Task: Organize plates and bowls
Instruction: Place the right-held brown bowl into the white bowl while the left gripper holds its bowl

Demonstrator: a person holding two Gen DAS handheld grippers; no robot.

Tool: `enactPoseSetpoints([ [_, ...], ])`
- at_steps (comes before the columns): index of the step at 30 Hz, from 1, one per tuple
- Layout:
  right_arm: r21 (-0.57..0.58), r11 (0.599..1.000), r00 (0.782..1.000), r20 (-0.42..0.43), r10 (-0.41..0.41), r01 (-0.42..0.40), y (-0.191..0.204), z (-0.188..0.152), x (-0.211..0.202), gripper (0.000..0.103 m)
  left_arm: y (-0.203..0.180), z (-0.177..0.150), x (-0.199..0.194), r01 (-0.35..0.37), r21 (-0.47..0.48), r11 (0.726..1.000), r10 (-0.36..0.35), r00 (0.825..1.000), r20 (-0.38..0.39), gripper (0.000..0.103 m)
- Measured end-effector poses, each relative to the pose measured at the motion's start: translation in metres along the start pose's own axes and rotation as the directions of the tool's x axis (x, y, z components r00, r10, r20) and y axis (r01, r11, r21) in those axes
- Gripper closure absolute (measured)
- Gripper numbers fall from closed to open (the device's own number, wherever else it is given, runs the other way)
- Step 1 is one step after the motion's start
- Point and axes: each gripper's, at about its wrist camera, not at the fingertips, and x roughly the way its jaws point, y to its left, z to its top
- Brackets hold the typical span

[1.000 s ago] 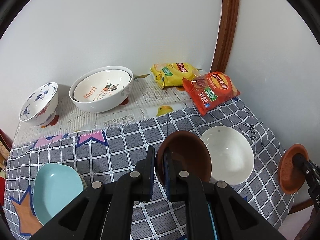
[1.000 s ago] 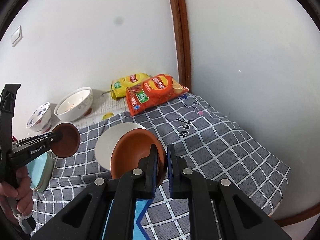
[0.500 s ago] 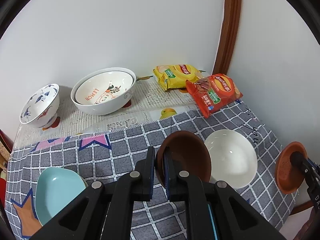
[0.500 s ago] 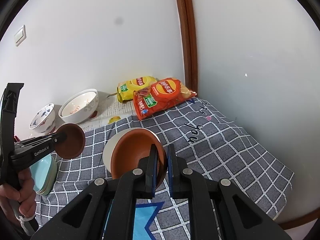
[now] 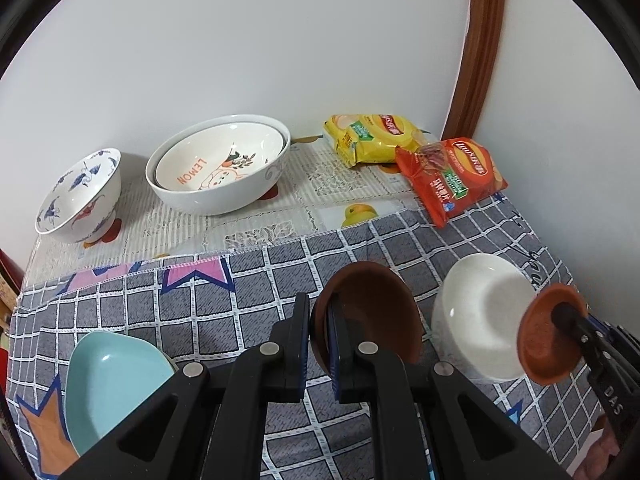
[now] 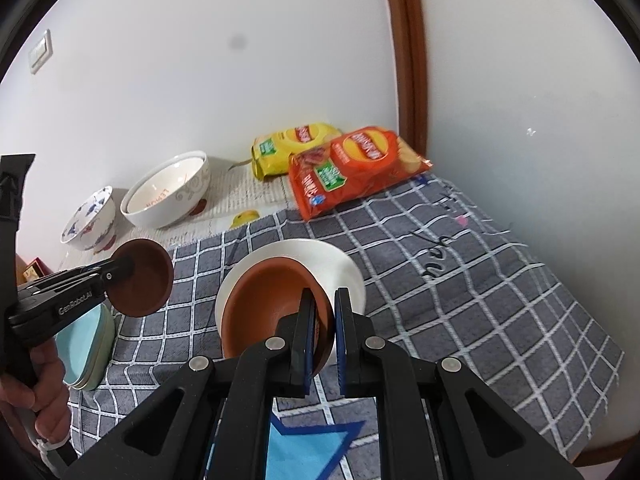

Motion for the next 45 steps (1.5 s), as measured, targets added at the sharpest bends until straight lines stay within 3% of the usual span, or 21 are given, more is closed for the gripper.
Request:
enactPoseSetpoints([
  [16, -0.062, 0.996, 0.993, -0.099, -0.063, 0.057, 0.016, 0.002, 0.068, 0.094, 0.014, -0.001, 0.026, 0.025, -0.024, 0.999, -0.026, 0.999, -0.037, 0.094],
  [30, -0.097, 0.993, 0.987, -0.142, -0.075, 0.062, 0.021, 0.004, 0.084, 0.094, 0.015, 0.002, 0.035, 0.053, -0.027, 0.998, -0.054, 0.998, -0.043, 0.094],
  [45, -0.213, 0.965, 0.962, -0.191, -0.195, 0.153, 0.034, 0.006, 0.102, 0.089, 0.020, 0.000, 0.038, 0.065, -0.034, 0.997, -0.067, 0.997, -0.048, 0.094],
])
